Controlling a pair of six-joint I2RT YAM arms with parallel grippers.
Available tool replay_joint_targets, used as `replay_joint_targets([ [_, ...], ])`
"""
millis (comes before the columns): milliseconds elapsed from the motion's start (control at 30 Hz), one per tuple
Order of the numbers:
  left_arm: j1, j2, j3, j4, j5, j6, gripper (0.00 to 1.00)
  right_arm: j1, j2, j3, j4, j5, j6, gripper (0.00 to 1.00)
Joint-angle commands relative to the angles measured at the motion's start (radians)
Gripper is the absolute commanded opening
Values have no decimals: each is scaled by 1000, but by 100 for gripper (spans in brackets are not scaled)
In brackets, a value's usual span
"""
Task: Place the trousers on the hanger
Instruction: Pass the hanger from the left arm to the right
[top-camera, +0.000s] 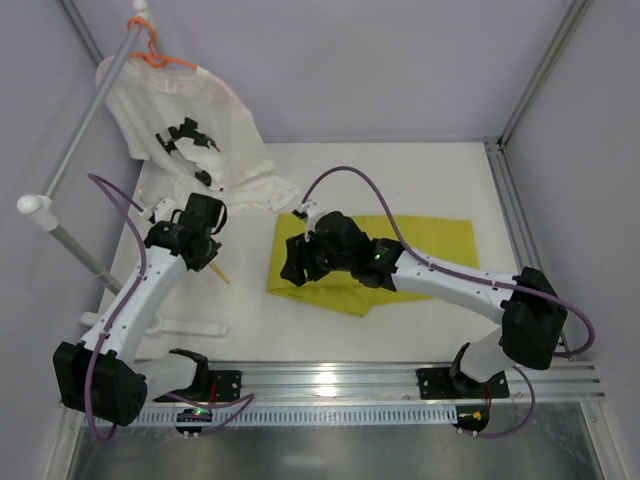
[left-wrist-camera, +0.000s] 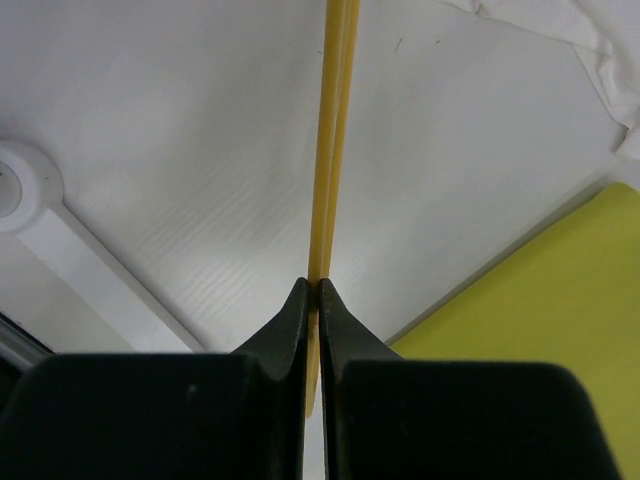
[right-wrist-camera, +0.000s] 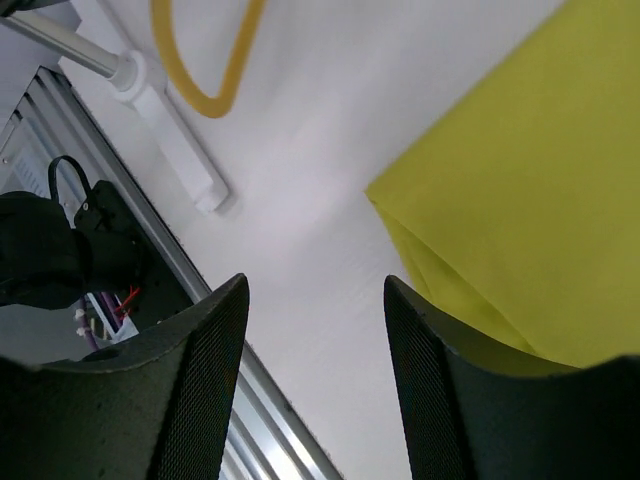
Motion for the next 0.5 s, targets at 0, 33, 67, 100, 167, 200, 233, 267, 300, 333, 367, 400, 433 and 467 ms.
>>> replay_joint_targets([
  [0, -2, -7, 9, 39, 11, 1, 0, 75, 67, 2, 317, 142, -76, 60],
  [33, -1, -8, 9, 37, 15, -1, 0, 99, 76, -4, 358, 156, -84, 60],
  [67, -2, -7, 9, 40, 22, -2, 0, 107, 88, -15, 459, 166, -99, 60],
  [100, -1, -5, 12, 40, 34, -5, 0, 118, 98, -36, 507, 171, -108, 60],
  [167, -1, 1, 18, 29, 45, -5, 0, 142, 138, -33, 596, 180, -142, 60],
  [200, -1, 6, 29, 25, 51, -7, 0, 153, 151, -17, 616, 200, -157, 60],
  [233, -1, 9, 33, 23, 52, -7, 0, 164, 186, -4, 633, 208, -173, 60],
  [267, -1, 15, 40, 20, 52, -8, 0, 181, 202, 9, 656, 211, -189, 60],
  [300, -1, 18, 49, 19, 58, -10, 0, 188, 225, 40, 665, 211, -211, 60],
  [333, -1, 19, 55, 20, 63, -10, 0, 195, 263, 57, 673, 211, -220, 60],
  [367, -1, 30, 64, 19, 66, -10, 0, 204, 286, 89, 678, 212, -226, 60],
  [400, -1, 33, 73, 14, 66, -5, 0, 207, 306, 105, 681, 211, -237, 60],
  [433, -1, 38, 93, 9, 66, -2, 0, 208, 323, 120, 682, 209, -239, 60],
  [467, -1, 47, 102, 3, 66, -4, 0, 212, 361, 144, 684, 211, -242, 60],
])
